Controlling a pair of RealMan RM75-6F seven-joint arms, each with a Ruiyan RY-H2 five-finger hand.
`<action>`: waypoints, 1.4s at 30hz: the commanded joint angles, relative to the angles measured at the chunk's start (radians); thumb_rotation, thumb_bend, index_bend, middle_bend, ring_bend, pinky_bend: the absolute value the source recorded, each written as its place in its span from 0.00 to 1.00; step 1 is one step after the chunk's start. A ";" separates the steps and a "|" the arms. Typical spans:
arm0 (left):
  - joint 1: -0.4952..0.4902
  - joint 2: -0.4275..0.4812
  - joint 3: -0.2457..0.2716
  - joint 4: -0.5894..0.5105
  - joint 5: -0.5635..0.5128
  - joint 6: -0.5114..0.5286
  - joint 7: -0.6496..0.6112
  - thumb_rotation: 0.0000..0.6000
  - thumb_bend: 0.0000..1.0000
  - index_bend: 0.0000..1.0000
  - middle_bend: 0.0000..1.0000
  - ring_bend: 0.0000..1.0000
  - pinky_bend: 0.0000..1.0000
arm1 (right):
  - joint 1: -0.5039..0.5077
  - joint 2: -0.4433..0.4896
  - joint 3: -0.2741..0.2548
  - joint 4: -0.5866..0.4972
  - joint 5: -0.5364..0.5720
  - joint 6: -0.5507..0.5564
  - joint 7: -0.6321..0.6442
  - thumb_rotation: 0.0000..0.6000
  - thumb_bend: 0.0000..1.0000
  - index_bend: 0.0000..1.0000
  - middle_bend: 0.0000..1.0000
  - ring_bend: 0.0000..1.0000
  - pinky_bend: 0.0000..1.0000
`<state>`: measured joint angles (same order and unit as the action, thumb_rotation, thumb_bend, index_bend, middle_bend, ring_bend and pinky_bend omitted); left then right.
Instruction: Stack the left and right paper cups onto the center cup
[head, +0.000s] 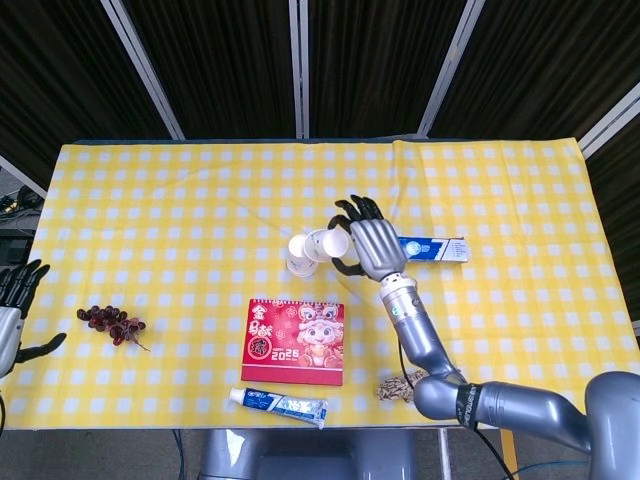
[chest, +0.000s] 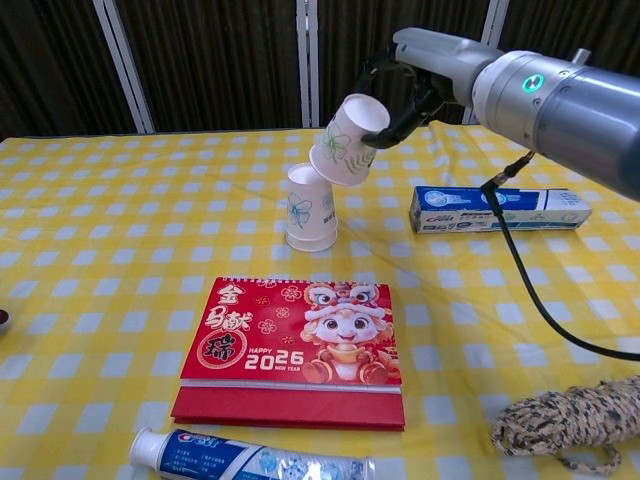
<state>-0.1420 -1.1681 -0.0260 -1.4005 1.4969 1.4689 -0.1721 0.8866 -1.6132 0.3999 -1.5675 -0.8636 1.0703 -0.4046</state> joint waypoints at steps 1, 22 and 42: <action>0.001 0.002 -0.002 0.002 0.000 -0.001 -0.009 1.00 0.18 0.02 0.00 0.00 0.00 | 0.013 -0.015 0.004 0.013 -0.005 -0.003 0.006 1.00 0.22 0.46 0.14 0.00 0.08; 0.003 -0.001 -0.005 0.011 0.005 -0.014 -0.036 1.00 0.18 0.06 0.00 0.00 0.00 | 0.111 -0.143 -0.013 0.204 -0.030 -0.051 0.006 1.00 0.07 0.25 0.07 0.00 0.04; 0.011 -0.002 -0.002 -0.014 0.021 -0.001 0.009 1.00 0.18 0.06 0.00 0.00 0.00 | 0.038 -0.079 -0.014 0.116 -0.064 0.043 0.022 1.00 0.07 0.14 0.04 0.00 0.02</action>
<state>-0.1311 -1.1704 -0.0276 -1.4145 1.5180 1.4678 -0.1636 0.9251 -1.6882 0.3819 -1.4548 -0.9273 1.1078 -0.3813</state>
